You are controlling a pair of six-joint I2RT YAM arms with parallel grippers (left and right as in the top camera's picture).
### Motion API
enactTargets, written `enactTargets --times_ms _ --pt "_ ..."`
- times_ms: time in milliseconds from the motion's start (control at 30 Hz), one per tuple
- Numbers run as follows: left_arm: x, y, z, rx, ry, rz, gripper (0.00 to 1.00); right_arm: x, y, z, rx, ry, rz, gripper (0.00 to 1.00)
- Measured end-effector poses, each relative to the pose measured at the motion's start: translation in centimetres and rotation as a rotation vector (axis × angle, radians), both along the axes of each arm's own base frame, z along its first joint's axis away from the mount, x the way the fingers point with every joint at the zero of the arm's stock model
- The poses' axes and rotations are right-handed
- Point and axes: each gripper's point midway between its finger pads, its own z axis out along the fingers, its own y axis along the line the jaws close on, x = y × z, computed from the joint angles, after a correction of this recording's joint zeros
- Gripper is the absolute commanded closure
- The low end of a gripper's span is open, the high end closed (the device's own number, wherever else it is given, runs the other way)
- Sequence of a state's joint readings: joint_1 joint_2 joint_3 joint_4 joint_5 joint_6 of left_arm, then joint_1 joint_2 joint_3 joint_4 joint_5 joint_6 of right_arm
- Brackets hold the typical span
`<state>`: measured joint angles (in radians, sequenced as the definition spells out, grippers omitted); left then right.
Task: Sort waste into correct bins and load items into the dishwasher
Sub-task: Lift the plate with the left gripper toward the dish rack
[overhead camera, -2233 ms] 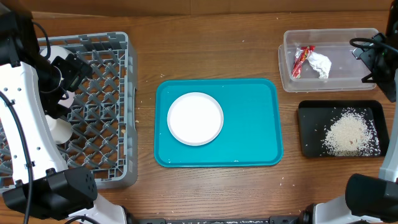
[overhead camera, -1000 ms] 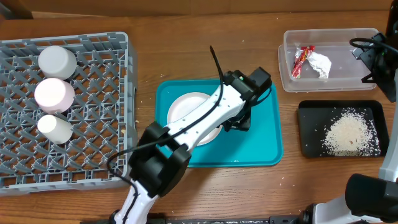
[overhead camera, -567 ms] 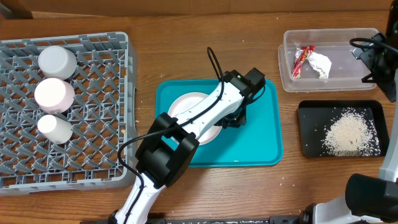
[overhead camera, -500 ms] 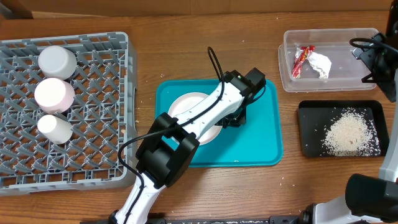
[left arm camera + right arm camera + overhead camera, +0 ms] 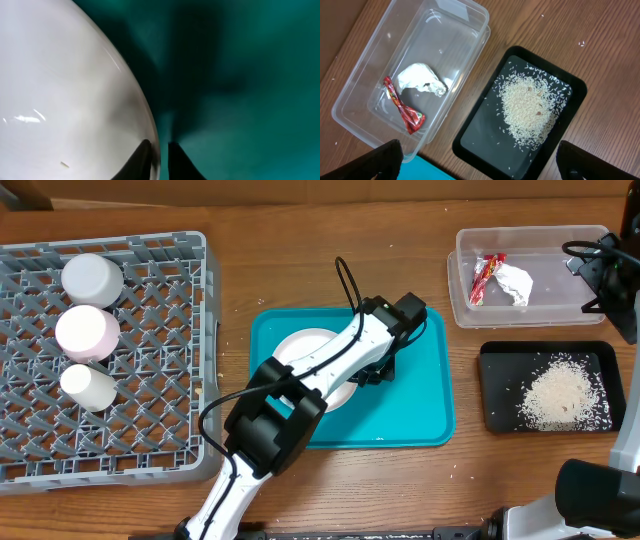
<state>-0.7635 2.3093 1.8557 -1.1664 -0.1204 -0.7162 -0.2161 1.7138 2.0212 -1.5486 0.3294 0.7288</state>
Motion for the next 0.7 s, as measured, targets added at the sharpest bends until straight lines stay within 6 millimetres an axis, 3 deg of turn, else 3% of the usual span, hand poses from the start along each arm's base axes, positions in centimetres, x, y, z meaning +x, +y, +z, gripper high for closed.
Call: enactTargets --times_ms 333,433,600,700 --pt "-1.1 1.6 0.6 0.071 0.047 -0.006 0.96 0.0 0.0 0.0 0.001 0.000 0.000 0.00" --pt "-1.0 2.2 3.1 0.088 0.071 0.001 0.96 0.0 0.0 0.0 0.001 0.000 0.000 0.00" --pt "2.7 2.0 9.2 -0.017 -0.025 -0.011 0.96 0.0 0.0 0.0 0.000 0.000 0.000 0.00" --pt "5.1 3.5 13.9 -0.100 -0.112 -0.016 0.96 0.0 0.0 0.0 0.001 0.000 0.000 0.00"
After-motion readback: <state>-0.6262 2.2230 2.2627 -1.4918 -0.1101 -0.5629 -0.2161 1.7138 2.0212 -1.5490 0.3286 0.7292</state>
